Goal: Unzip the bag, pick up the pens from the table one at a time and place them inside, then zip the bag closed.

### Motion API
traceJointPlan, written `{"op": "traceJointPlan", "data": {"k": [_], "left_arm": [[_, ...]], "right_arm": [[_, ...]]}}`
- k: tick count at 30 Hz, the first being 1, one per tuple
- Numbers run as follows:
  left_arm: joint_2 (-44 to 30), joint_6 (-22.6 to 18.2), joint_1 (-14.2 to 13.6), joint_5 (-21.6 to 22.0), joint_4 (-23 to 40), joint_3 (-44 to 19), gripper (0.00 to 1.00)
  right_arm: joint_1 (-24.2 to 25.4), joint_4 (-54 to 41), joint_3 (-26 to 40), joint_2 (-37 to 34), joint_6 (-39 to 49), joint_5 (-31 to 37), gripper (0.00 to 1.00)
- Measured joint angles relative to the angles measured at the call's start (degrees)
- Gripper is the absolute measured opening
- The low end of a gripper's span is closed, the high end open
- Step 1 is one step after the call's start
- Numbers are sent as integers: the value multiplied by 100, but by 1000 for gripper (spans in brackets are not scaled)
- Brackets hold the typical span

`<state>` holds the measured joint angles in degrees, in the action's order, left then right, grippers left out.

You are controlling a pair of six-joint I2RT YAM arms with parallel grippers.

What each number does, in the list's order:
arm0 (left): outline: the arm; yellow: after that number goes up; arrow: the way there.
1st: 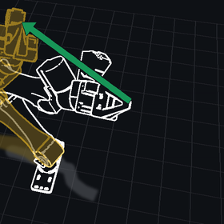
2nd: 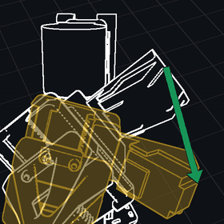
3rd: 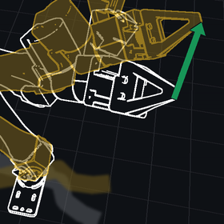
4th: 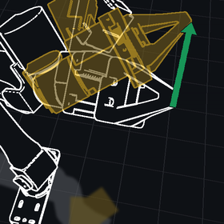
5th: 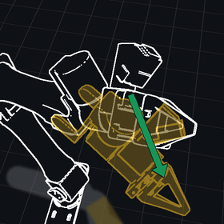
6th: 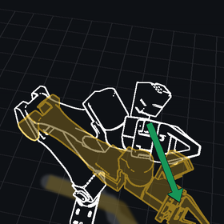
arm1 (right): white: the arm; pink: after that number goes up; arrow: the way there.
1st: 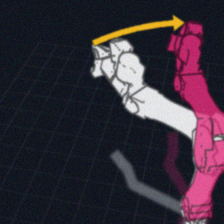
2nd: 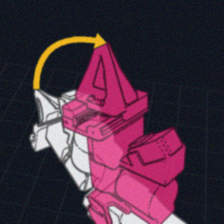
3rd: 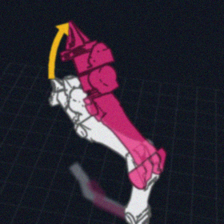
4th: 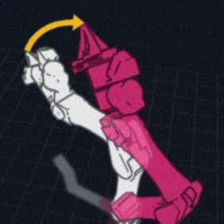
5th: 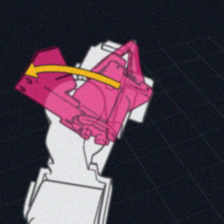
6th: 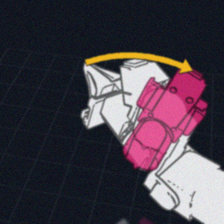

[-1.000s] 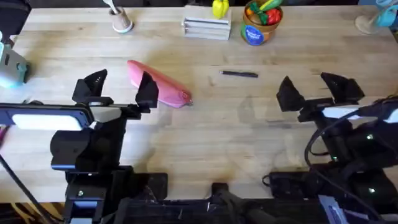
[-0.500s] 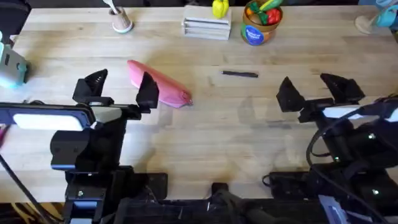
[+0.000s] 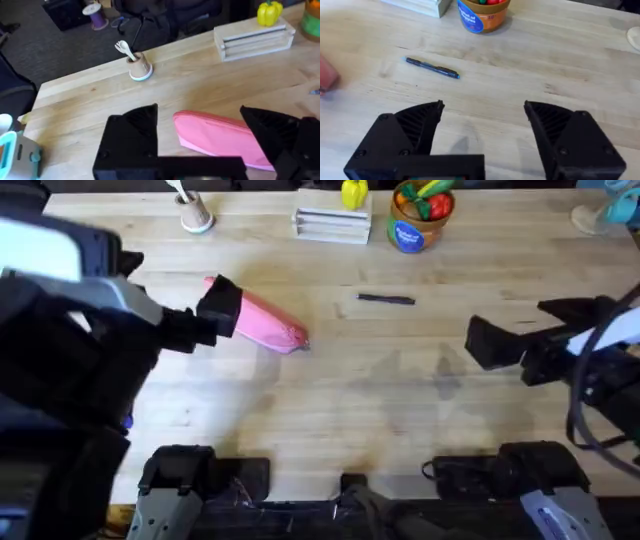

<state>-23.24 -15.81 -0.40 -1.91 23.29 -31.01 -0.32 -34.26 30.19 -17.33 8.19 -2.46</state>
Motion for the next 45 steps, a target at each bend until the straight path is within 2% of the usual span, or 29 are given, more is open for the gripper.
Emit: {"op": "traceJointPlan", "data": {"k": [7,12,15,16,21,24,27,29,31,36,38,41,45], "left_arm": [[-2137,-960,-1,0,1517,-2074,991],[-3491,-1602,-1,-24,2669,-3349,992],[-4182,-2162,-1,-131,3190,-3886,992],[-4681,-2725,-1,-177,3303,-4094,992],[-5080,-3472,-1,-205,3329,-4107,992],[-5175,-3737,2,-384,3259,-4107,992],[-5239,-4309,69,-701,3190,-4115,992],[-5285,-4773,222,-970,3236,-4118,991],[-5341,-5289,509,-1314,3333,-4118,991],[-5584,-6610,1449,-2302,3675,-4124,991],[-5735,-7099,1737,-2653,3702,-4126,991],[-6004,-7636,1955,-2976,3653,-4126,991],[-6464,-8010,2115,-3202,3261,-4126,992]], "right_arm": [[1,-1130,1790,-1585,83,-17,996],[0,-1811,2689,-2389,87,-17,996],[0,-2054,3029,-2730,87,-30,996],[0,-2092,3152,-2888,85,-53,996],[0,-2123,3159,-2906,85,-209,996],[0,-2126,3159,-2906,85,-275,996],[0,-2127,3159,-2906,85,-302,996],[0,-2127,3159,-2906,85,-317,996],[0,-2137,3159,-2906,85,-317,996],[0,-2202,3159,-2906,85,-319,996],[0,-2238,3159,-2906,85,-319,996],[0,-2252,3159,-2906,85,-319,996],[0,-2262,3159,-2906,61,-319,996]]}}
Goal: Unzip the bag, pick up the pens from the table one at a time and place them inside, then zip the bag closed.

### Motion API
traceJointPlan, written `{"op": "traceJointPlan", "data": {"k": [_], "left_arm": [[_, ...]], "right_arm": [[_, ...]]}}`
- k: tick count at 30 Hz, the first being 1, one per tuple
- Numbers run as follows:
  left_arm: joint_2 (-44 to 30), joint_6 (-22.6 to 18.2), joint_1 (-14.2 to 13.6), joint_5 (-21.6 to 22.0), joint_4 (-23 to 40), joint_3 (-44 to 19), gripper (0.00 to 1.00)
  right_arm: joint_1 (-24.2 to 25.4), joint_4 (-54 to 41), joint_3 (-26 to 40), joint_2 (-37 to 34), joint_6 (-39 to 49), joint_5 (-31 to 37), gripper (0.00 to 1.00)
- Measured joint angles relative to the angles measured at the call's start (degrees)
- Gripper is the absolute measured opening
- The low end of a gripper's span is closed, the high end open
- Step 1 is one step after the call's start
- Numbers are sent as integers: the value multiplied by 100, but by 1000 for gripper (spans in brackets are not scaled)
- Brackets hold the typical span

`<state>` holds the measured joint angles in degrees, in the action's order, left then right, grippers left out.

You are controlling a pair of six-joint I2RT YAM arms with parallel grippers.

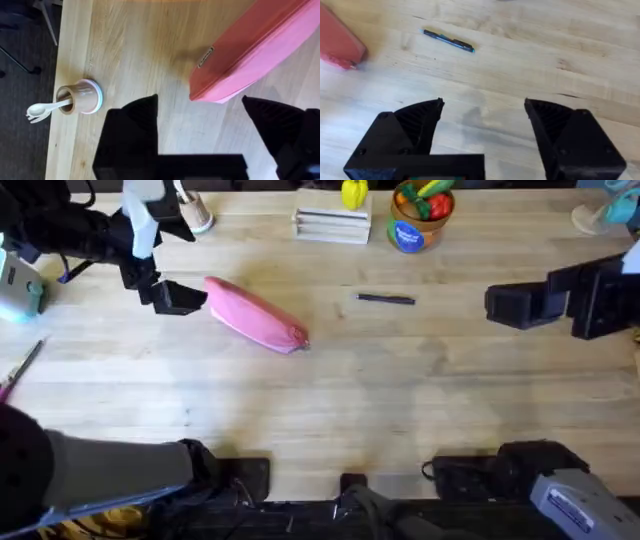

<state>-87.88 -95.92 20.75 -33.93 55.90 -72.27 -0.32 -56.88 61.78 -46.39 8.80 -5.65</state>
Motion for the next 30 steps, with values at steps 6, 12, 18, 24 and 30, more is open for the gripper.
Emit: {"op": "traceJointPlan", "data": {"k": [6,12,18,24,30], "left_arm": [[-525,-189,66,-104,-200,0,993],[-864,-737,66,-345,-177,0,993],[-1040,-1292,66,-426,-30,0,993],[-1145,-1588,59,-533,268,-13,993],[-1421,-1646,59,-548,391,-15,993]], "right_arm": [[0,-60,0,0,-2,0,996],[0,-60,0,0,-2,1,996],[0,-57,0,0,-4,0,996],[0,-57,0,0,-4,0,996],[0,-51,0,0,-3,2,996]]}}
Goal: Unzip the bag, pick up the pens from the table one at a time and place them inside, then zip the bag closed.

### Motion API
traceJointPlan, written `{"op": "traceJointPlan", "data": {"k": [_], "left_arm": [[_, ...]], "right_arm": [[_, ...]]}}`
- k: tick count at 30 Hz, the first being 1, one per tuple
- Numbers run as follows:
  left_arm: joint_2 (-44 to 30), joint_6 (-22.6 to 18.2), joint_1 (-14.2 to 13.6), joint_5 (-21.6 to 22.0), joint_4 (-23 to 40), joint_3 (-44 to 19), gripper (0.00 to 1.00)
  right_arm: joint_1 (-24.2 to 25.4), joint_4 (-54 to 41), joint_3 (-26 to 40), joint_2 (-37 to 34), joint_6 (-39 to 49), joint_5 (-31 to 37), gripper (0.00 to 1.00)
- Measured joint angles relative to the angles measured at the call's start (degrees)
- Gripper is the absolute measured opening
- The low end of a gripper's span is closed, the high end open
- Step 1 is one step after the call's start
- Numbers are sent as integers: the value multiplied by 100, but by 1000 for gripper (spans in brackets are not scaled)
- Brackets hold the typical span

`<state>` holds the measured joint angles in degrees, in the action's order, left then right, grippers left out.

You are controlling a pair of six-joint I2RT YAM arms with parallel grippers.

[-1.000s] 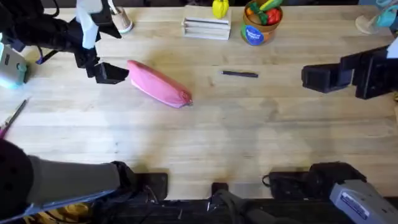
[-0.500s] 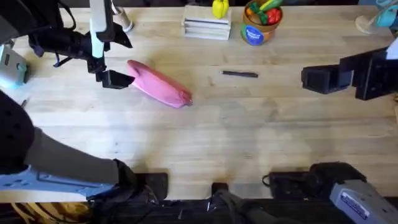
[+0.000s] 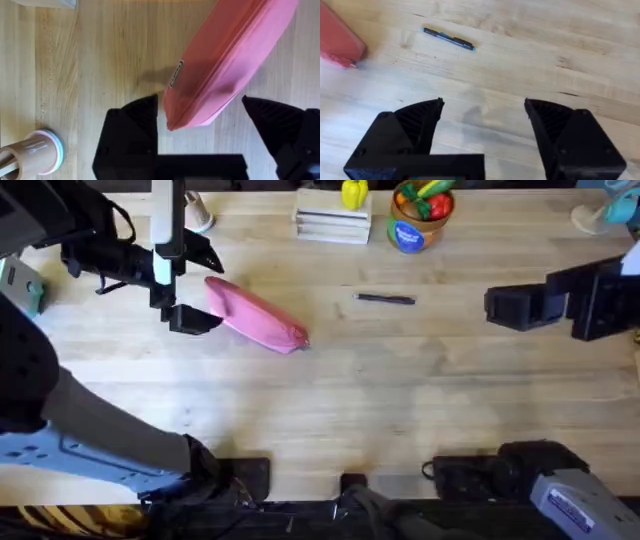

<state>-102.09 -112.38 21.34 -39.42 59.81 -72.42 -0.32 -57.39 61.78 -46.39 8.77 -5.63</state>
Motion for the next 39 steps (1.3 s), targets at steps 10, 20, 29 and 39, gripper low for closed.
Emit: {"op": "traceJointPlan", "data": {"k": [10,20,29,39], "left_arm": [[-11,-18,-11,-2,48,-2,987],[-12,-71,-4,23,7,-39,65],[-12,-81,-9,39,24,-39,42],[-12,-81,-9,37,24,-39,44]], "right_arm": [[0,-1,0,0,-1,0,996],[0,0,0,0,-17,-61,997],[0,82,0,-21,-52,-1623,997],[-1033,248,-59,-976,-98,-2843,997]]}}
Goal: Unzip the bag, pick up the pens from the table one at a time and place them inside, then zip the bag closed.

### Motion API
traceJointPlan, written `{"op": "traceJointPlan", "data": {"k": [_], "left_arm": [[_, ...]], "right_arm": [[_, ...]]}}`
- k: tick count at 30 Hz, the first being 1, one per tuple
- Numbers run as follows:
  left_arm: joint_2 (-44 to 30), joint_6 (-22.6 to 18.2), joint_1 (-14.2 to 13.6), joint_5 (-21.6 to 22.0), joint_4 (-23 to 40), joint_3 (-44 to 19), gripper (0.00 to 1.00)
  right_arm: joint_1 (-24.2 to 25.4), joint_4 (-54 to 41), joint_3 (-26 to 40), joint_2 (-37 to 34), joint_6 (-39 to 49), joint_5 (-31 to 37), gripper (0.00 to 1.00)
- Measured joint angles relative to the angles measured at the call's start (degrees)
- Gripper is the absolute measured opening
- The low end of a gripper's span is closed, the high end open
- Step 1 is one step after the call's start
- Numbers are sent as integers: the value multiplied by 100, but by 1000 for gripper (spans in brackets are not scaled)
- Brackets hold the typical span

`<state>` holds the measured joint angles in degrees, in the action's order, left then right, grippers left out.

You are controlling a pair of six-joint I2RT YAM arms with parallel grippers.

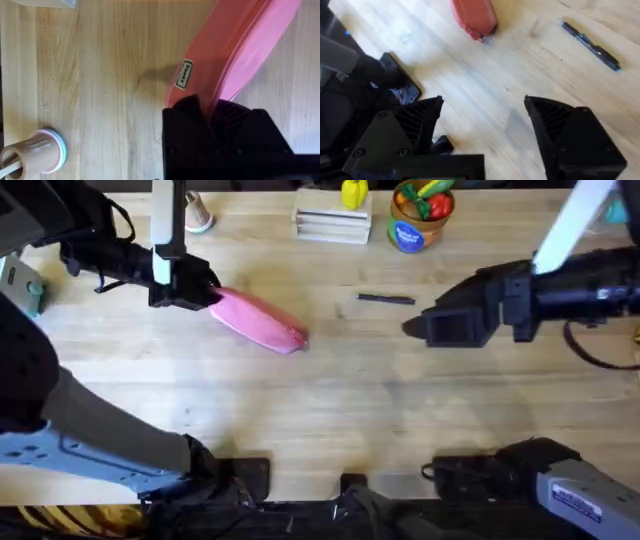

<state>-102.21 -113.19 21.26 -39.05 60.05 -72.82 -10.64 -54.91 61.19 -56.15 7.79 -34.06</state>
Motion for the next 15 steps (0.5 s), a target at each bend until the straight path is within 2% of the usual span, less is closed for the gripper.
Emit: {"op": "traceJointPlan", "data": {"k": [7,15], "left_arm": [[0,0,0,2,0,0,43],[0,0,0,2,-2,0,43]], "right_arm": [[-1115,687,-24,-1211,-9,-83,996],[-1580,1025,-28,-2302,-405,-94,997]]}}
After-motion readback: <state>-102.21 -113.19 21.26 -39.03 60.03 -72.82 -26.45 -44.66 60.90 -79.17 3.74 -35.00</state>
